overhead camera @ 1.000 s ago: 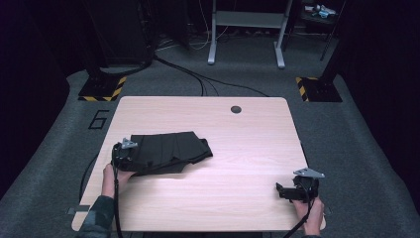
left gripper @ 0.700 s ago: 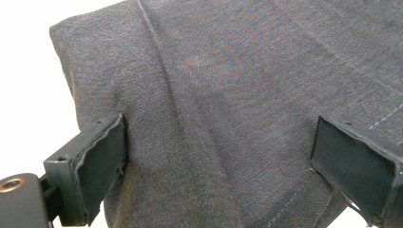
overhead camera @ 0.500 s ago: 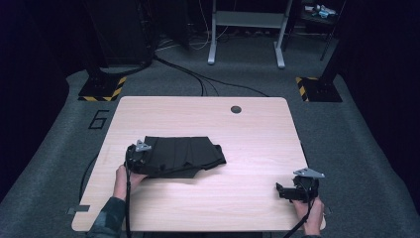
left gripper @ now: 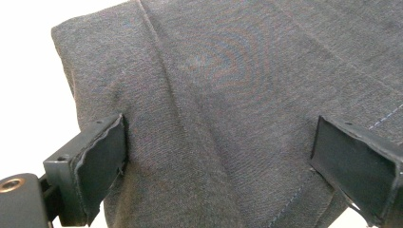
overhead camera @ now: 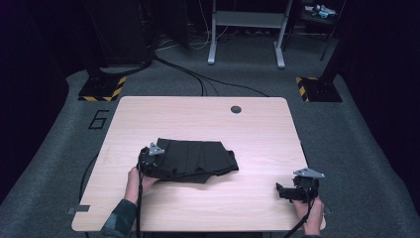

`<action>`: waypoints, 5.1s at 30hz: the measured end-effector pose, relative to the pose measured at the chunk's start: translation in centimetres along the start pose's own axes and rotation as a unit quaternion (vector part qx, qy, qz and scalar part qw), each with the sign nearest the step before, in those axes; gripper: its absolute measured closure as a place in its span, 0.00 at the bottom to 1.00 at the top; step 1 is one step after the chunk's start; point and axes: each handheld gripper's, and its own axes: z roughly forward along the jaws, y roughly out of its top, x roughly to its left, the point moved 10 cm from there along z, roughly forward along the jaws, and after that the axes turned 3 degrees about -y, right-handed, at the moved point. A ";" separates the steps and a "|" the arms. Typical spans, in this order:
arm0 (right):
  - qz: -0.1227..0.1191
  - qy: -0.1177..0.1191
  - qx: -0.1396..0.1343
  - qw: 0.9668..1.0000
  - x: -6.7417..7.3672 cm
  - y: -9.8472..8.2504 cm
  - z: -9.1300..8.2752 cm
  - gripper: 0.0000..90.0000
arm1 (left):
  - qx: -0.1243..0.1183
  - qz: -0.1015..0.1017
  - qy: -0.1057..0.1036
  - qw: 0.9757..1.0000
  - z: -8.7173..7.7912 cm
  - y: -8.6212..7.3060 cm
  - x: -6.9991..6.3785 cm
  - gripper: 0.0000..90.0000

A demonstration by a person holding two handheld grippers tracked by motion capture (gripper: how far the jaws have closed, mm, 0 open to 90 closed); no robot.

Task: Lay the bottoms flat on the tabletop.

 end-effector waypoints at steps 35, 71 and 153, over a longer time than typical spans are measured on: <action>0.001 0.000 -0.001 1.000 0.0 0.0 0.0 0.00 | -0.004 0.018 -0.022 1.000 1.2 3.3 -7.2 0.01; -0.004 0.002 -0.001 1.000 -0.1 0.0 -0.1 0.01 | 0.016 0.183 -0.100 0.978 5.4 7.4 -18.5 0.66; 0.017 0.004 0.012 1.000 0.2 0.8 -0.7 0.02 | -0.097 -0.229 0.090 0.964 -11.1 -7.2 11.9 0.23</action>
